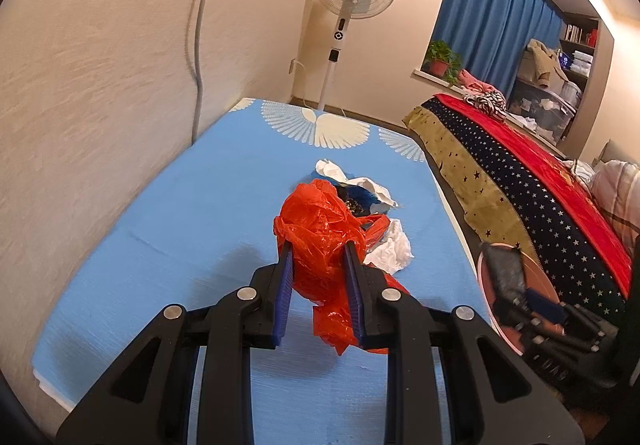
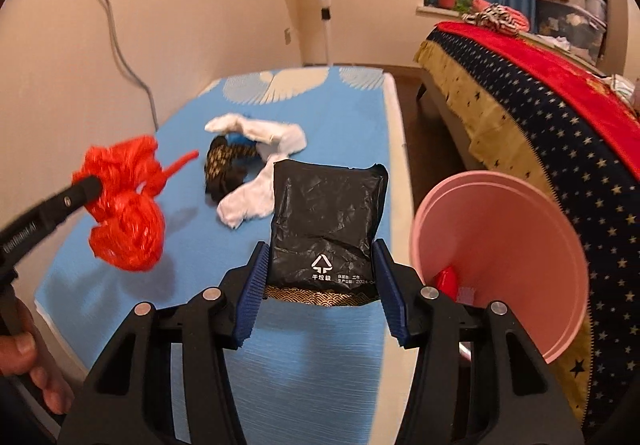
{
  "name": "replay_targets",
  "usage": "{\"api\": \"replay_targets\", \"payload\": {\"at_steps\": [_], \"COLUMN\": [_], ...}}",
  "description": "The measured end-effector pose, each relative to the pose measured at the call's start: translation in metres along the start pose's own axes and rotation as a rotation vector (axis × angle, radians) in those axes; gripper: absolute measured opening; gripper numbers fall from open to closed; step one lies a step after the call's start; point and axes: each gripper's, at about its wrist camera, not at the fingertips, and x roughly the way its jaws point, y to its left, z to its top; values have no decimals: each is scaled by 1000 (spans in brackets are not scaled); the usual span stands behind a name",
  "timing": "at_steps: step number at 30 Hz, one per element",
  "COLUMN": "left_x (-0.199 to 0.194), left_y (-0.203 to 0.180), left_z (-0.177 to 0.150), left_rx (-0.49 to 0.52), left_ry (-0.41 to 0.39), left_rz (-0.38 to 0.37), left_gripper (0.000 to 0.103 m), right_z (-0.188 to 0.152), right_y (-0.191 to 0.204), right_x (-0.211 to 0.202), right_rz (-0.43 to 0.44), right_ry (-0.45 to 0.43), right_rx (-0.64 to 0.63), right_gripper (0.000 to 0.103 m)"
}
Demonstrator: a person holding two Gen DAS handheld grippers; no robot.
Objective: Collect trash
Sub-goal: 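Lift the orange bag and black packet and carry them over the pink bin, then open the left gripper into the bin while the right releases the black packet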
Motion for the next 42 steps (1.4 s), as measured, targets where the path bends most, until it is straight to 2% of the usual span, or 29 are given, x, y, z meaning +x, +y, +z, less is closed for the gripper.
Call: {"api": "replay_targets", "payload": {"at_steps": [10, 26, 42], "left_x": [-6, 0, 19], "left_y": [-18, -64, -131], "left_z": [-2, -7, -15], "left_rx": [50, 133, 204], "left_ry": [-10, -27, -27], "left_rz": [-29, -114, -216], "left_gripper": [24, 24, 24], "right_z": [15, 30, 26], "right_y": [-18, -74, -126], "right_x": [-38, -96, -93], "right_rz": [-27, -144, -299], "right_ry": [-104, -218, -233], "right_rx": [33, 101, 209], "right_gripper": [52, 52, 53]}}
